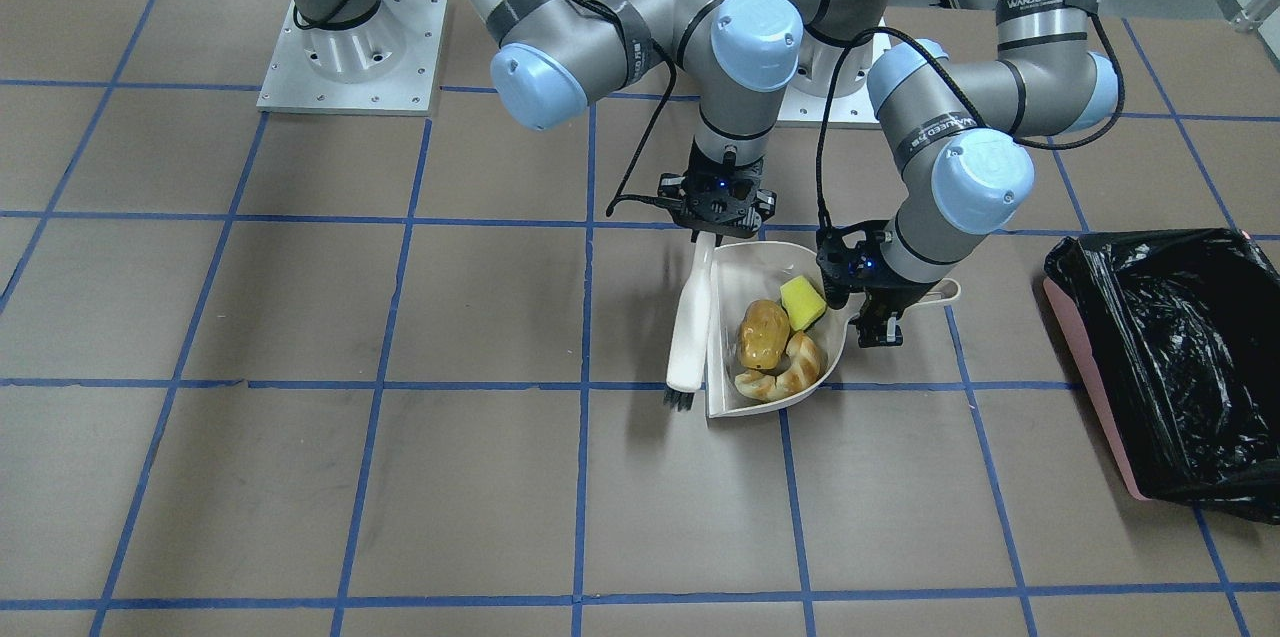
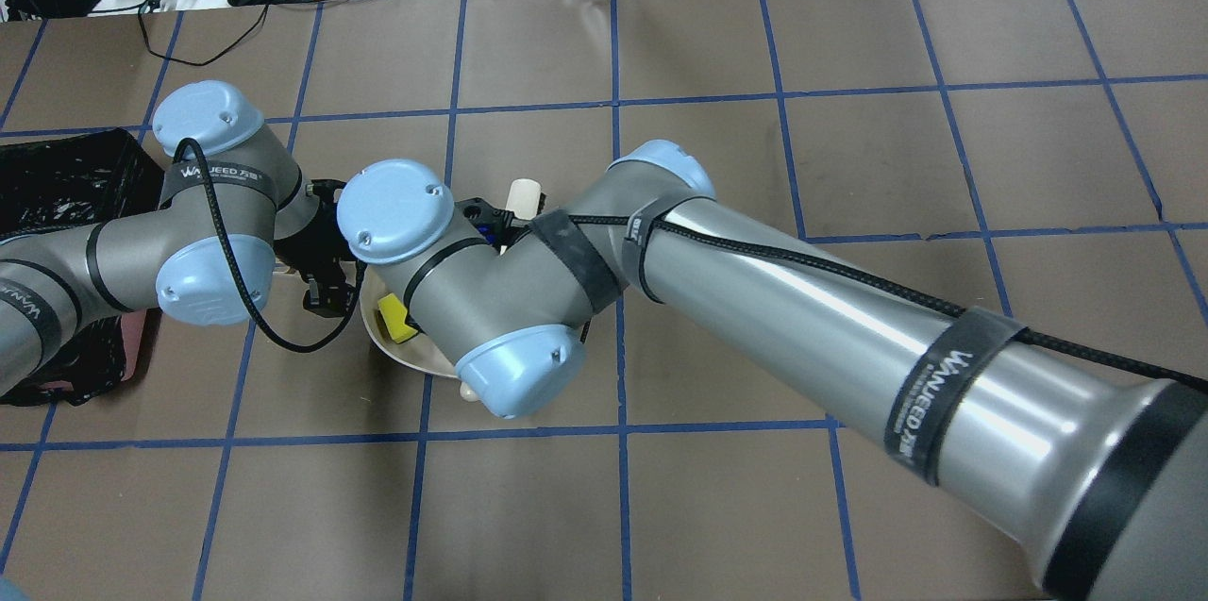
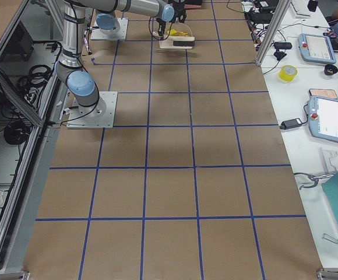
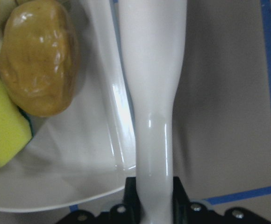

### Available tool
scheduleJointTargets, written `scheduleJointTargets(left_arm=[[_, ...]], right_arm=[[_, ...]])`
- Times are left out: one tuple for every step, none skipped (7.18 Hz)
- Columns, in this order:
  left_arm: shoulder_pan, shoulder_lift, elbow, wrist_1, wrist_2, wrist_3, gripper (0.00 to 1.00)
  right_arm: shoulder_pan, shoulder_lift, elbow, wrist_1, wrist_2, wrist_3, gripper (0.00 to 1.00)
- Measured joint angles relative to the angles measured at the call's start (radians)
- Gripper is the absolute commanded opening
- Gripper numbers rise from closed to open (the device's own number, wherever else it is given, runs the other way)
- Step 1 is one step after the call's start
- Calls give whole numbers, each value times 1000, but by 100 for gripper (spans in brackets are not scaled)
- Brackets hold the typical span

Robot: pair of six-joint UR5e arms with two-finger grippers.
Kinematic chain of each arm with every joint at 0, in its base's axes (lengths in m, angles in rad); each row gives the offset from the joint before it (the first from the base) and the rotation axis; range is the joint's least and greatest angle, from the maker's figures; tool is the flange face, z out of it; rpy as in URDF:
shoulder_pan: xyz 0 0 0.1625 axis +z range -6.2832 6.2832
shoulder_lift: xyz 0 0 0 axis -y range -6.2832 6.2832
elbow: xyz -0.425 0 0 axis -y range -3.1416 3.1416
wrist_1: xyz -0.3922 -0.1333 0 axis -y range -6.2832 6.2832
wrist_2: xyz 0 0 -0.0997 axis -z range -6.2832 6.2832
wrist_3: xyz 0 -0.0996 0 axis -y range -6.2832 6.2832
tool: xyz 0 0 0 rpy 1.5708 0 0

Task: Sweep and dump trash into bin
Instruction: 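Sweep the yellow crumpled ball into the dustpan with the right-held brush, then lift the dustpan over the bin with the left gripper while the right withdraws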

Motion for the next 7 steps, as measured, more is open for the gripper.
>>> scheduleJointTargets(left_arm=[[9,-2,4,-2,-34,0,0],[26,-4,4,-4,-77,1,0],[38,-7,3,-7,-103,3,0],[45,-8,4,-8,-119,4,0],[54,-7,5,-8,-141,3,0],[76,-4,7,-8,-180,2,0],[117,1,16,-17,-231,2,0]], right_arm=[[-43,-48,4,54,-2,-71,0],[-100,-92,9,100,-5,-157,0],[-173,-133,19,130,-15,-254,0],[-261,-170,41,143,-33,-369,0],[-356,-199,69,143,-44,-487,0],[-453,-218,90,141,-48,-598,0],[-550,-227,100,142,-49,-714,0]])
